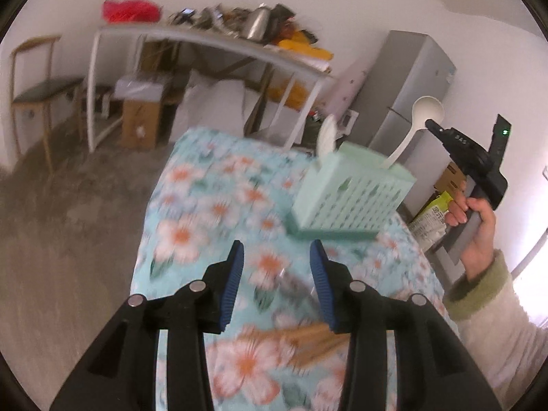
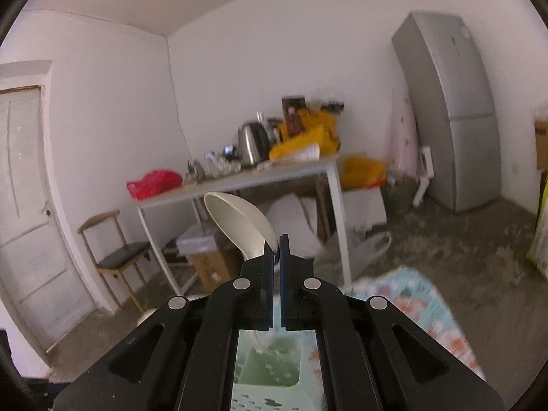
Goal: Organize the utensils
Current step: 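Lower the white spoon into the green basket and open the right gripper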
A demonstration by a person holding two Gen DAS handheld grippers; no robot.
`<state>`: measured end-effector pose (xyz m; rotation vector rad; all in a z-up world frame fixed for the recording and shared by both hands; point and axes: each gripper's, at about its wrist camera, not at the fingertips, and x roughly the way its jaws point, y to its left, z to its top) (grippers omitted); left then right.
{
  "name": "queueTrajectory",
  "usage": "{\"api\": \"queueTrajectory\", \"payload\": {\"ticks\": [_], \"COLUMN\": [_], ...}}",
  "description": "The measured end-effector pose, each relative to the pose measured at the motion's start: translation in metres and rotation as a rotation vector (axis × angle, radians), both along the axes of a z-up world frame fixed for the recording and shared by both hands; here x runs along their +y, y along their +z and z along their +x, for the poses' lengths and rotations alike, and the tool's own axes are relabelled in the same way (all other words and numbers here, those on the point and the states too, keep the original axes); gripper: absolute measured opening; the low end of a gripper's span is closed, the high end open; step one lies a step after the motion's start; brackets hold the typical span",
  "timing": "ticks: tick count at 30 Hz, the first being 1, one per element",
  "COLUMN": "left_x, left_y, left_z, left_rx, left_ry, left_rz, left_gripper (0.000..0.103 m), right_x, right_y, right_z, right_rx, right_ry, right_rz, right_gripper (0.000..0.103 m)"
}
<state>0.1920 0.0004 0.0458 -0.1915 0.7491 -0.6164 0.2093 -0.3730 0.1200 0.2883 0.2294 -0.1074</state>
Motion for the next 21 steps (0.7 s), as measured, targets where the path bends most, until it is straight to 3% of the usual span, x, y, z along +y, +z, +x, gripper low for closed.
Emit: {"api": "queueTrajectory", "payload": {"ticks": [6,11,14,16,21], "left_x": [0.011,0.009,0.003,0.002,-0.001], "left_y": [-0.023,-0.025,-0.022,-0.021,-0.021], "left_z": [-0.015,-0.018,-0.02,-0.021,-0.024], "left_rx": [0.023,0.024,0.014,0.009,0.011], "left_ry": [0.026,0.025,0.013,0.01,0.008], "left_rz": [-0.002,-0.026,-0.019,-0.017,-0.016], "left_gripper": [0.038,0.038,0.038,0.038,0.038], "right_x": [-0.006,-0.01,-0.004,-0.004,-0.005], "right_y": [-0.028,-0.042,-0.04,-0.039,-0.037], "right_z": [0.004,0.002,-0.003,-0.005,-0.015], "right_rx": [0.112,0.188,0.204,0.206,0.203], "right_ry": [0.001,0.007,-0.004,-0.011,-0.026], "right_rz": [0.052,0.086,0.066,0.055,0.049], "right_gripper": [0.001,0.002,0.011,0.024,0.033]}}
